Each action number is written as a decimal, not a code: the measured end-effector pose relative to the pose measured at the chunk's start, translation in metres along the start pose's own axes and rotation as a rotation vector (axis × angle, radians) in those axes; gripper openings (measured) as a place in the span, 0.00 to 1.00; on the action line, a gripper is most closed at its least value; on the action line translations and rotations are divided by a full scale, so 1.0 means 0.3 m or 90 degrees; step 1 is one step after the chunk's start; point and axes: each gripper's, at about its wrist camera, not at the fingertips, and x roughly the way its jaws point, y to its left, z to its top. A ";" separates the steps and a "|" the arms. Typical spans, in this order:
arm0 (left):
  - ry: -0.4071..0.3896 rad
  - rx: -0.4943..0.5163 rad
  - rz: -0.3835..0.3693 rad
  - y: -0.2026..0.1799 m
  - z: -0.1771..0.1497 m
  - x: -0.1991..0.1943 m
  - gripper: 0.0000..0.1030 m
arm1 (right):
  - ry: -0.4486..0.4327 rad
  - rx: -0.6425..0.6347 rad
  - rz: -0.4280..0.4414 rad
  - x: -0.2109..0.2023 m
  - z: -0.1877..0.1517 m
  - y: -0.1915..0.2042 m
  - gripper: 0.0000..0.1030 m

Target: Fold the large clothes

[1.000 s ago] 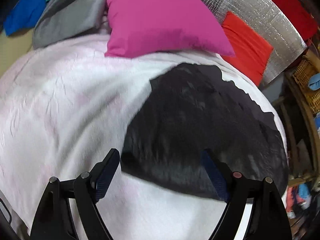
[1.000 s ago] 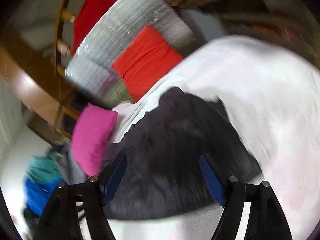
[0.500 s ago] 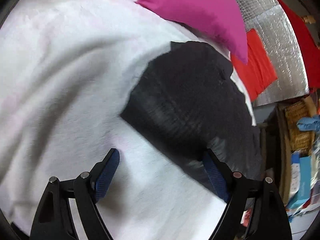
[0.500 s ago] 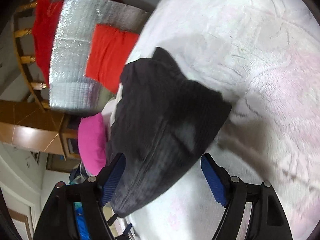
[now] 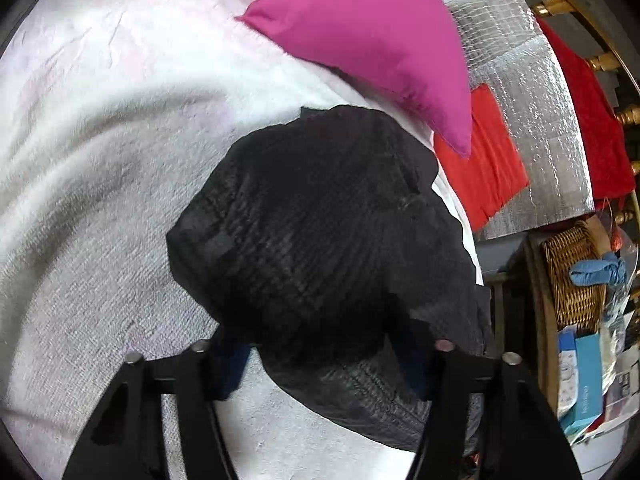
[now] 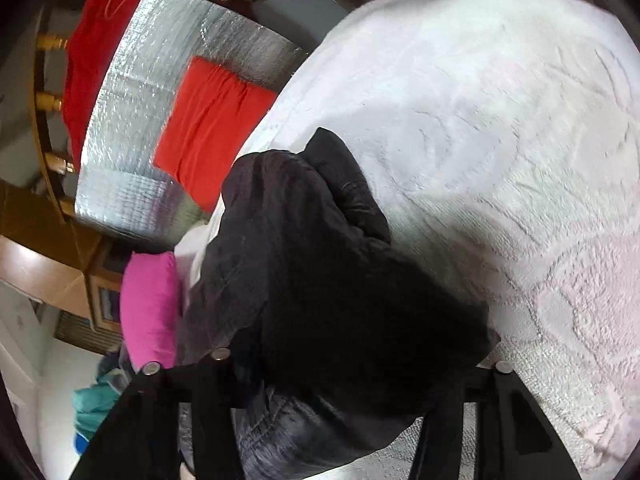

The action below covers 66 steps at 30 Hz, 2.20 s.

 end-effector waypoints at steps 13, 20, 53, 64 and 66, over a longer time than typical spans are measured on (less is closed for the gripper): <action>-0.037 0.087 -0.003 -0.029 -0.069 -0.177 0.32 | -0.018 -0.066 0.028 -0.183 -0.061 0.070 0.34; 0.098 0.008 0.018 0.102 -0.034 -0.130 0.64 | 0.125 0.023 0.001 -0.132 -0.003 -0.081 0.59; -0.032 0.168 -0.017 -0.095 0.149 -0.013 0.39 | -0.001 -0.181 -0.029 0.020 0.093 0.119 0.25; -0.019 0.124 0.072 -0.052 0.145 -0.068 0.64 | 0.001 -0.096 -0.035 -0.068 0.106 0.045 0.65; -0.047 0.145 0.056 -0.065 0.113 -0.125 0.68 | -0.026 -0.088 -0.021 -0.127 0.109 0.031 0.65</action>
